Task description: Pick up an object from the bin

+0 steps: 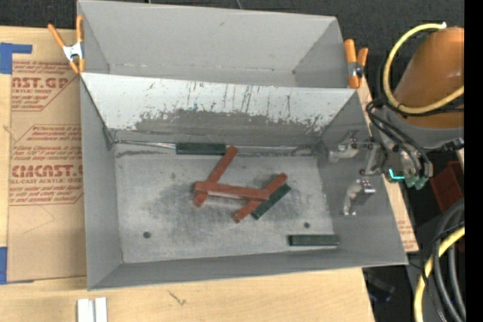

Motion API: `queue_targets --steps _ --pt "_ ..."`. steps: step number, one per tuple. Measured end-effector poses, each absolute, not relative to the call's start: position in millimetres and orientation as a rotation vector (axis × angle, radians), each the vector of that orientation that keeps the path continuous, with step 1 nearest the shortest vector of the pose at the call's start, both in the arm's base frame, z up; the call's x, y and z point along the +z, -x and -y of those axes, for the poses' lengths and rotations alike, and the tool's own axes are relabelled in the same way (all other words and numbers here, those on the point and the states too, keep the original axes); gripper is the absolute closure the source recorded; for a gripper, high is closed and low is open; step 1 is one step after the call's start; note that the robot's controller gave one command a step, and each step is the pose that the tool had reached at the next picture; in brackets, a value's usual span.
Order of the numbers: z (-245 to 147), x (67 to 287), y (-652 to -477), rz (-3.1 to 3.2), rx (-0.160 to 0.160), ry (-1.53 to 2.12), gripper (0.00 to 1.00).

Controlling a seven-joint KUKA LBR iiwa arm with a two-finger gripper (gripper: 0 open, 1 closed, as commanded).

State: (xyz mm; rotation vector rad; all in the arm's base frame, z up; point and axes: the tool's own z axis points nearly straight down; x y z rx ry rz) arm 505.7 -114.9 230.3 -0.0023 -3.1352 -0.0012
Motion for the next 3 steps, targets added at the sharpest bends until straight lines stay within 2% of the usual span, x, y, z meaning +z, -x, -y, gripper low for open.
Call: queue_targets --steps 1,2,3 --pt "114 235 -507.3 3.143 0.001 -0.001 0.00" --pt "114 191 -500.7 3.148 0.003 -0.095 0.00" --pt "80 124 -509.3 3.131 0.003 -0.319 0.00"
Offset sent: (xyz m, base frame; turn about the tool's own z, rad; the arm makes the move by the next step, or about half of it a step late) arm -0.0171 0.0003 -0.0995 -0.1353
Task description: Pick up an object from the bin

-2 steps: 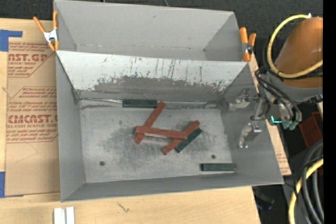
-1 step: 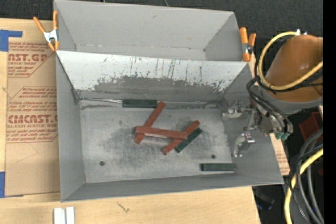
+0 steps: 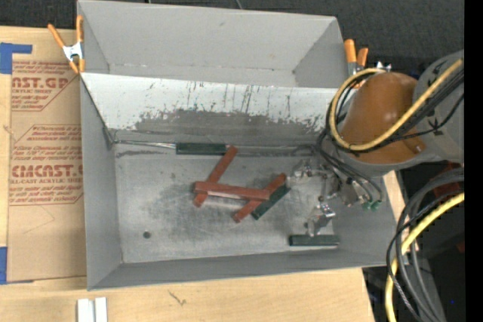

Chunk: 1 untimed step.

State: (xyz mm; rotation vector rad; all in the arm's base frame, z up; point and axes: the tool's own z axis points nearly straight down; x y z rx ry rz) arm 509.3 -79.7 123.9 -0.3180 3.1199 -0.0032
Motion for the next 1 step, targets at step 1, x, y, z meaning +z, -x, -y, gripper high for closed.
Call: queue_targets --steps 1 --pt "64.8 94.0 -523.9 -3.123 0.007 0.346 0.00"
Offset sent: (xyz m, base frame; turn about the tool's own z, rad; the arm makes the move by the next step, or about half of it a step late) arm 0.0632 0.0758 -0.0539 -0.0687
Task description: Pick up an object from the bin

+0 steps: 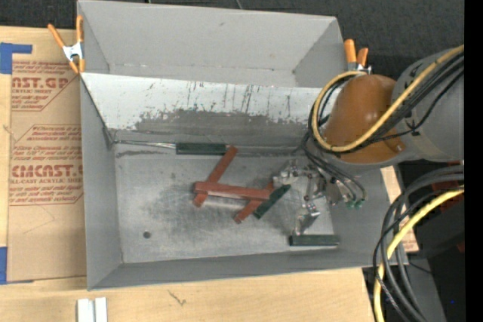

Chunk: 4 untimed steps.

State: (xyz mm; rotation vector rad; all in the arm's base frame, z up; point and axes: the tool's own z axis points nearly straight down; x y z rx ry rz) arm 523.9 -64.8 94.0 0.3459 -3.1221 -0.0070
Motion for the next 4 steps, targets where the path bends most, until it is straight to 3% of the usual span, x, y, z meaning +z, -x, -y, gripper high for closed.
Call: queue_targets --steps 1,2,3,4 --pt "3 77 -577.7 3.126 0.003 -0.428 1.00" --pt "3 77 -577.7 3.126 0.003 -0.429 1.00" --pt "-9 194 -571.7 3.123 0.000 -0.360 1.00" --pt "-9 194 -571.6 3.123 0.000 -0.360 1.00"
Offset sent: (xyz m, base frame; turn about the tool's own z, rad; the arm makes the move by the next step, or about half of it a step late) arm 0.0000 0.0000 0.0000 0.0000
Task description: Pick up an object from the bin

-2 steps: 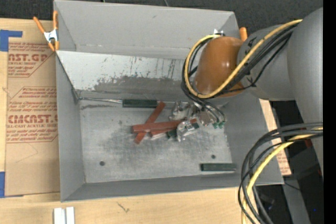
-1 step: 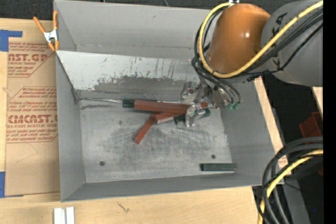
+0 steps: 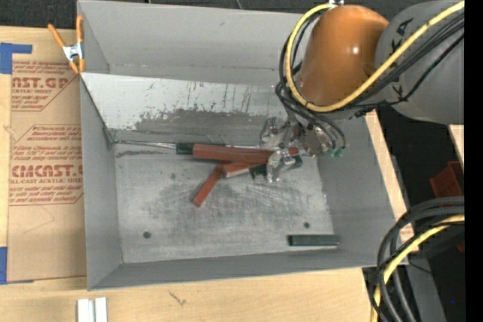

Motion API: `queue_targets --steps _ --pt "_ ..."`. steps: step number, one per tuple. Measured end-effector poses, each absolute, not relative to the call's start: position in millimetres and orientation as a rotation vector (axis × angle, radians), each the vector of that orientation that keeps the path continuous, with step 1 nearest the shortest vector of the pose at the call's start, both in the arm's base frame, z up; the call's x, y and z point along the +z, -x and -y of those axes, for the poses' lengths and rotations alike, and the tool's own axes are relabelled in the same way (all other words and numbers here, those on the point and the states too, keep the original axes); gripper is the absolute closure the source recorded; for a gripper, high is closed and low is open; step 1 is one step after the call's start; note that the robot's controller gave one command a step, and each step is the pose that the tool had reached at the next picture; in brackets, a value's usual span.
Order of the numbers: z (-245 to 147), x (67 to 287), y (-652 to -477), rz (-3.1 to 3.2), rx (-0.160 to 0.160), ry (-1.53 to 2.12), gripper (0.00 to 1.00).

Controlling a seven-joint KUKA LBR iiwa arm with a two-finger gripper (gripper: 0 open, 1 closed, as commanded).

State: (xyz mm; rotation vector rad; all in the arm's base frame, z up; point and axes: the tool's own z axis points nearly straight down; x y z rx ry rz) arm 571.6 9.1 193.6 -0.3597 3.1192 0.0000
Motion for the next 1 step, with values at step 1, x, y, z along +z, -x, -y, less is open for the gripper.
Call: queue_targets --steps 1 --pt "-27.9 303.1 -562.3 -2.889 0.001 1.225 1.00"
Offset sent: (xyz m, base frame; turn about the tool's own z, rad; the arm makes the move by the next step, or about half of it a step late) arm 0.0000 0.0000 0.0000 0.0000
